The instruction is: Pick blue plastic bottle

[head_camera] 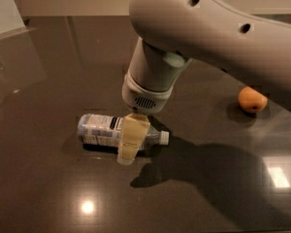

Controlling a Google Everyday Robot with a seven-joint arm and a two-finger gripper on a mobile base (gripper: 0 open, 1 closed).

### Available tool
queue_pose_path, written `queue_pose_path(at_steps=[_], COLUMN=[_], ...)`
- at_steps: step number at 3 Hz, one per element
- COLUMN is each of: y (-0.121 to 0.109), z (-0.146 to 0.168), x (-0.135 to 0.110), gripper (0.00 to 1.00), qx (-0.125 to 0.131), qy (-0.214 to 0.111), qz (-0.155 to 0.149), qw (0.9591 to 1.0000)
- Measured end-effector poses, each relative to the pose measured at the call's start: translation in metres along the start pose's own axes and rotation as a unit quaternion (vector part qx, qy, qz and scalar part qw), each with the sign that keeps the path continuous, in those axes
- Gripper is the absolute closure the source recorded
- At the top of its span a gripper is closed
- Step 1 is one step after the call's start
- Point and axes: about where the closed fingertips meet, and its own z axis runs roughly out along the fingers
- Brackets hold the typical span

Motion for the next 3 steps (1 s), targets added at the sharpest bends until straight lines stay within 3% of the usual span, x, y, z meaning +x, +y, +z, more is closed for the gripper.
queue_pose_path(at_steps=[1, 3], y=[0.0075, 0.0076], z=[0.0136, 0.0185], x=[-0.0049, -0.0069], gripper=[0.18, 0.65], qx=[-0.001, 0.002], qy=[0.006, 0.016], qz=[-0.001, 0.000], qw=[1.0000, 0.9999])
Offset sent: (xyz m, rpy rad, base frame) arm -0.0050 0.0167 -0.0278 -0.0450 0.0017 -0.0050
